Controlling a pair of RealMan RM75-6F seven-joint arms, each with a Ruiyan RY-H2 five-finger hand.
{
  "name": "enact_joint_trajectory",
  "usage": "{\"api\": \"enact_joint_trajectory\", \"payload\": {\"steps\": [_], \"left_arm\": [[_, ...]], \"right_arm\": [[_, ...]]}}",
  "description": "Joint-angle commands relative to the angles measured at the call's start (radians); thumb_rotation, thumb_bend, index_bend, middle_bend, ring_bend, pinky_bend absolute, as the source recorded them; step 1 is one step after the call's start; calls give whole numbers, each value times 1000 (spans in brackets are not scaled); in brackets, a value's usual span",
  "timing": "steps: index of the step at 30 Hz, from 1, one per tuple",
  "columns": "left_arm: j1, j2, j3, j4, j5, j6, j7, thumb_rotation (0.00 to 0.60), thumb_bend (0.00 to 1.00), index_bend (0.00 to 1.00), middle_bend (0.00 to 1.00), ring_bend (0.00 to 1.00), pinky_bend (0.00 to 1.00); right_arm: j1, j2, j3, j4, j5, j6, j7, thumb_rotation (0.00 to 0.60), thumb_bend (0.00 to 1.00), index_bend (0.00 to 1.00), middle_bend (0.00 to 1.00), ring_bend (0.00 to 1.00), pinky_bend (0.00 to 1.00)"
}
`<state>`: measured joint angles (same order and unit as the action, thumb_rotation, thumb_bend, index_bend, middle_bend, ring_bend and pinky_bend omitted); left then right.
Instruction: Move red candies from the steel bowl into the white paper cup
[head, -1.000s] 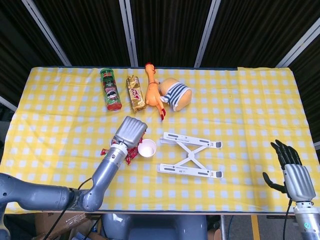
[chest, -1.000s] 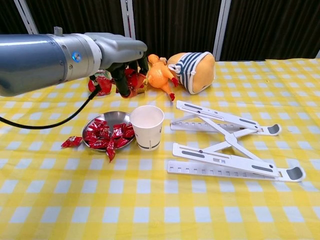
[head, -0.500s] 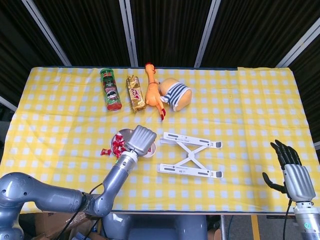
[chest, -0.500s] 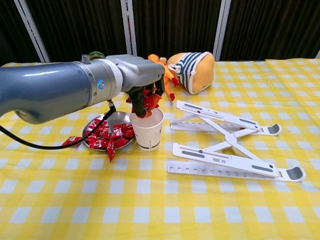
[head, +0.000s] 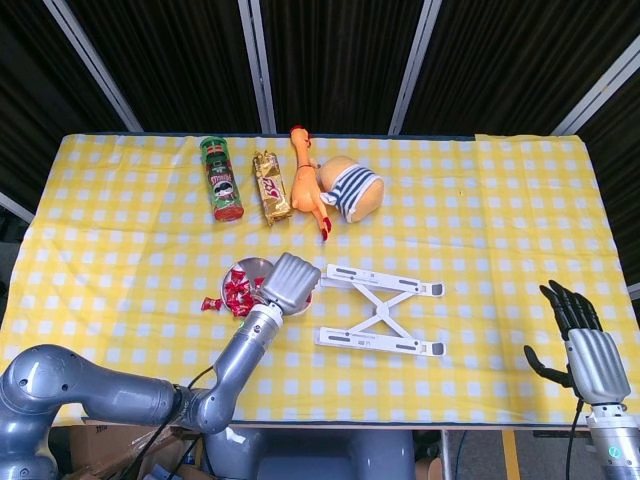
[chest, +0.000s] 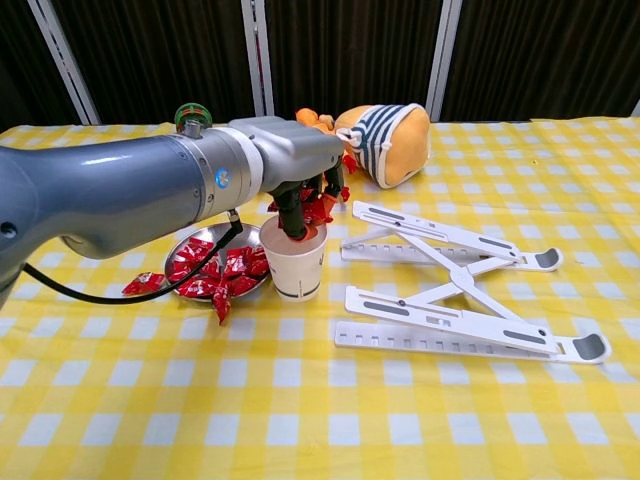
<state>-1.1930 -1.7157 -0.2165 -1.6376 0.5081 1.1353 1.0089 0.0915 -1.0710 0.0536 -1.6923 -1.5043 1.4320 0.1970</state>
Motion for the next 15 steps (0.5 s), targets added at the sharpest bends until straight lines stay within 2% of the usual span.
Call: {"api": "enact_joint_trajectory", "payload": {"steps": [1, 11, 15], "left_arm": [[-1, -1, 0, -2, 2, 3, -2, 600, 425, 574, 649, 878, 923], [1, -2, 4, -2, 19, 4, -17, 600, 419, 521, 569, 878, 923], [0, -2, 5, -3, 20, 3, -20, 600, 386, 493, 533, 878, 923]], "right_arm": [[0, 0, 0, 0, -1, 1, 1, 600, 412, 0, 0, 0, 0], [-1, 0, -1, -1, -4, 3, 1, 600, 412, 0, 0, 0, 0], [-1, 0, -2, -1, -4, 3, 1, 600, 411, 0, 0, 0, 0]]}}
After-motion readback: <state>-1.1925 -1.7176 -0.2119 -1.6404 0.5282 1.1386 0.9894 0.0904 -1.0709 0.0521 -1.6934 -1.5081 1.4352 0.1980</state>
